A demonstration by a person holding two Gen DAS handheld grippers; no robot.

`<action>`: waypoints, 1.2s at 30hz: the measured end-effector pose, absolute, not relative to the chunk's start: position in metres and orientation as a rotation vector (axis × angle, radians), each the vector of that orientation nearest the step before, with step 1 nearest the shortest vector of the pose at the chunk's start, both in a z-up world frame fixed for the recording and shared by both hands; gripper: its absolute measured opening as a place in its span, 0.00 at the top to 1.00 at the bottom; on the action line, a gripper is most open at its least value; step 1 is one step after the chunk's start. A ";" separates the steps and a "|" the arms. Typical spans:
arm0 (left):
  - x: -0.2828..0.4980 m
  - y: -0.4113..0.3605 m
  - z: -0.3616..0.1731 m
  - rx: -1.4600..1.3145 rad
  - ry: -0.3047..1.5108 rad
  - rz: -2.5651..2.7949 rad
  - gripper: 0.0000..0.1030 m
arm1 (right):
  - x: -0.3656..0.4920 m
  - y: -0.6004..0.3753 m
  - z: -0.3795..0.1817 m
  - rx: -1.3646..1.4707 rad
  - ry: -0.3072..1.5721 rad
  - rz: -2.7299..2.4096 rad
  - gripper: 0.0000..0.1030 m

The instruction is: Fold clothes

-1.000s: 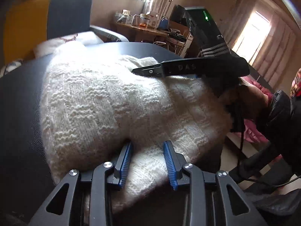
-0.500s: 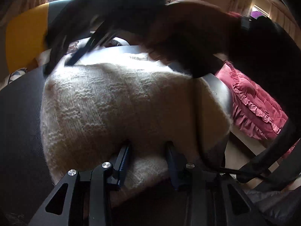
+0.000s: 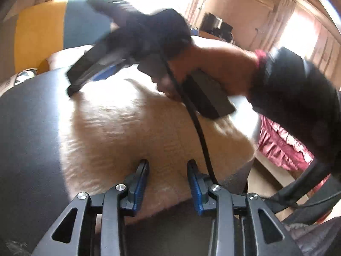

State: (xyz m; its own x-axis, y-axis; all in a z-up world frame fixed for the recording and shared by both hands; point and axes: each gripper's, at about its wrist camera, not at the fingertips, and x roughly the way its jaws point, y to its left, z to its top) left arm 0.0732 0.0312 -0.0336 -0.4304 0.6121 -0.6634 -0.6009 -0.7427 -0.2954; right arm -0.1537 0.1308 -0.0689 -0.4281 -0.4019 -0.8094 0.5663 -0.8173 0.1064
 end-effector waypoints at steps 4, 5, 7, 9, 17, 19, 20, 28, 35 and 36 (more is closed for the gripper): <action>0.088 0.005 -0.016 -0.992 -0.023 2.267 0.64 | -0.111 0.150 -0.038 1.116 0.348 -2.388 0.40; 0.090 -0.002 -0.013 -0.996 -0.024 2.286 0.64 | -0.101 0.157 -0.033 1.107 0.355 -2.411 0.36; 0.093 -0.017 -0.009 -1.011 -0.018 2.329 0.64 | -0.079 0.170 -0.030 1.117 0.372 -2.439 0.26; 0.092 -0.031 -0.011 -1.074 -0.023 2.378 0.64 | -0.054 0.183 -0.037 1.153 0.350 -2.435 0.20; 0.094 -0.069 -0.026 -1.231 -0.271 2.379 0.64 | 0.018 0.260 -0.104 1.319 0.045 -2.536 0.18; 0.087 -0.069 -0.034 -1.245 -0.258 2.386 0.64 | 0.029 0.276 -0.104 1.297 -0.094 -2.562 0.18; 0.074 -0.067 -0.042 -1.243 -0.254 2.385 0.64 | 0.033 0.280 -0.099 1.273 -0.127 -2.570 0.18; 0.046 -0.060 -0.052 -1.235 -0.283 2.351 0.64 | 0.039 0.284 -0.045 1.063 -0.226 -2.518 0.14; -0.032 -0.069 -0.062 -1.285 -0.593 2.083 0.56 | -0.010 0.323 -0.070 1.205 -0.685 -2.352 0.01; -0.045 -0.069 -0.066 -1.297 -0.629 2.059 0.55 | -0.014 0.327 -0.077 1.240 -0.715 -2.346 0.01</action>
State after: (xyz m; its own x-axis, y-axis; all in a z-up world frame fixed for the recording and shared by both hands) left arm -0.0447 -0.0691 -0.0659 -0.3274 0.7154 -0.6173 -0.2480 -0.6955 -0.6744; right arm -0.0136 0.3265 -0.0766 -0.5318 -0.5530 -0.6414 0.1012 -0.7935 0.6001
